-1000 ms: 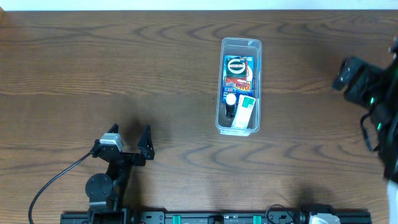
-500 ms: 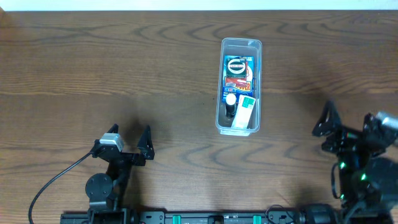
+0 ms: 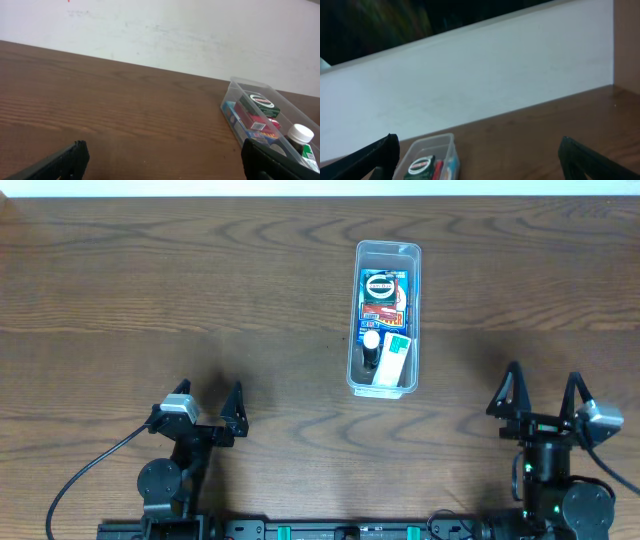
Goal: Pack container
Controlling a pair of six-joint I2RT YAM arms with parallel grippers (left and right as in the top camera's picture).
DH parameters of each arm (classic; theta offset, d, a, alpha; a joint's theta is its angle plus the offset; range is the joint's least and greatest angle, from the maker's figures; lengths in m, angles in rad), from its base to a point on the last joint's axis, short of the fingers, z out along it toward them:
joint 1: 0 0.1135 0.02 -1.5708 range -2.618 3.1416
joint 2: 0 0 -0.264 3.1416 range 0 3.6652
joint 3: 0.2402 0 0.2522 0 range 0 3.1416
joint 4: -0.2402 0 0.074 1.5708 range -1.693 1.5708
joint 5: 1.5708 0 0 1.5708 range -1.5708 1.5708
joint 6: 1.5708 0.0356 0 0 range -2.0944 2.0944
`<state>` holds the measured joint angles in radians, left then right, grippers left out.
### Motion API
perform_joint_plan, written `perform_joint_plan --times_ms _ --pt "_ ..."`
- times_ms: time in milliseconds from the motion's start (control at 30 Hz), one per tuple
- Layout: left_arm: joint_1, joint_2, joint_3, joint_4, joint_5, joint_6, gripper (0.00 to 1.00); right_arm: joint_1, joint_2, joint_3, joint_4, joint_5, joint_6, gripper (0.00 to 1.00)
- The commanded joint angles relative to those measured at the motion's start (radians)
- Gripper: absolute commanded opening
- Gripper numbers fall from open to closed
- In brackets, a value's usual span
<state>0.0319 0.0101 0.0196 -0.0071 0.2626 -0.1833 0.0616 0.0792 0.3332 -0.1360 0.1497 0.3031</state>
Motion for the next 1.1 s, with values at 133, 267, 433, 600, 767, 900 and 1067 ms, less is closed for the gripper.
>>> perform_joint_plan --times_ms 133,267,433,600,767,900,1067 --pt "0.005 -0.006 -0.016 -0.037 0.014 -0.005 0.98 0.012 -0.074 -0.069 0.035 -0.008 -0.012 0.99" --pt "0.005 -0.006 -0.016 -0.037 0.014 -0.005 0.98 0.011 -0.074 -0.082 0.047 -0.008 -0.012 0.99" --pt "0.005 -0.006 -0.016 -0.037 0.014 -0.005 0.98 0.011 -0.074 -0.117 0.069 -0.008 -0.032 0.99" --pt "0.005 -0.006 -0.016 -0.037 0.014 -0.005 0.98 0.011 -0.074 -0.172 0.126 -0.014 -0.077 0.99" --pt "0.005 -0.006 -0.016 -0.037 0.014 -0.005 0.98 0.011 -0.074 -0.226 0.184 -0.027 -0.142 0.99" --pt "0.005 -0.006 -0.016 -0.037 0.014 -0.005 0.98 0.011 -0.074 -0.264 0.205 -0.027 -0.150 0.99" --pt "0.005 -0.006 -0.016 -0.037 0.014 -0.005 0.98 0.011 -0.074 -0.299 0.211 -0.027 -0.163 0.99"
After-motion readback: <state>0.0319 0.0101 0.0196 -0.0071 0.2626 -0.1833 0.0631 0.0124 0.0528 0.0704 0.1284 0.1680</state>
